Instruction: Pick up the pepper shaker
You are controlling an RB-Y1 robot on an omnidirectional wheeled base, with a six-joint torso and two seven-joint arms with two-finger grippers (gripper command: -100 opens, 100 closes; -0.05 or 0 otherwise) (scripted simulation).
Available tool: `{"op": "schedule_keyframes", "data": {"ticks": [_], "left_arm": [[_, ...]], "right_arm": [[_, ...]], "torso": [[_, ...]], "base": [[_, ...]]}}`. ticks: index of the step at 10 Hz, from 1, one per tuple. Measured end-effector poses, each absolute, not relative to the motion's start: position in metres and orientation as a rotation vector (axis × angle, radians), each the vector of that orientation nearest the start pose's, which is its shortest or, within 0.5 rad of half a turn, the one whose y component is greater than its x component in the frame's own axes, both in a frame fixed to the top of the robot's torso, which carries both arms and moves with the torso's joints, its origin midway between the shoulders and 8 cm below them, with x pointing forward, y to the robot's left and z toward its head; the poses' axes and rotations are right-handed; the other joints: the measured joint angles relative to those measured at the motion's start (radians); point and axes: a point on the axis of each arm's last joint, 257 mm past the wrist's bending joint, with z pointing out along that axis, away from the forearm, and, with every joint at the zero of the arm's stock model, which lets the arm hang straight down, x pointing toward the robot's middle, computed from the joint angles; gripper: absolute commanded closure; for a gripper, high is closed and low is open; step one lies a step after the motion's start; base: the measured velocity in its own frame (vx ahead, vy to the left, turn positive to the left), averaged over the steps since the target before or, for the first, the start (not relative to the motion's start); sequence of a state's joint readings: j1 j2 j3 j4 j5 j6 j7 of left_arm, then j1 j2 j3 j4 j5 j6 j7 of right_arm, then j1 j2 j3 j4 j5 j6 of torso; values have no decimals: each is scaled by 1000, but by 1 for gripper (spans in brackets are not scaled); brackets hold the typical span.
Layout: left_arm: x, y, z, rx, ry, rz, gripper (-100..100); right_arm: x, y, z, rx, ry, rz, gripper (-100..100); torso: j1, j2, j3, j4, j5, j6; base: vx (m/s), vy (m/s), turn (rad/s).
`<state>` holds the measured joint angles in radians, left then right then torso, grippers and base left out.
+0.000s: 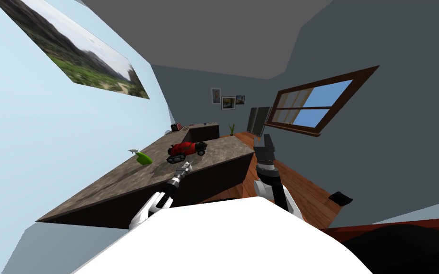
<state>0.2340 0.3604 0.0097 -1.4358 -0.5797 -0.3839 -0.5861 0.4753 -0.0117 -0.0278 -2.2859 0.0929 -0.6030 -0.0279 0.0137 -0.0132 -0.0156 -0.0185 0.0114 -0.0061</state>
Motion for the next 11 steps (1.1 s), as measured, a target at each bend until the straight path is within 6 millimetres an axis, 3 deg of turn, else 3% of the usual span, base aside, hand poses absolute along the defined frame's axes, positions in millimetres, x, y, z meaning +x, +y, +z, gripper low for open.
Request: {"op": "schedule_keyframes", "data": {"ticks": [10,11], "left_arm": [[387,290,-298,71,1671,-214,100],[387,290,-297,72,1668,-214,0]], "right_arm": [[327,-266,52,489,582,1283,0],[327,-266,52,489,582,1283,0]], "torso": [[0,2,1,1,0,1],[0,3,2,1,0,1]], "base": [[60,15,30],[0,0,0]]}}
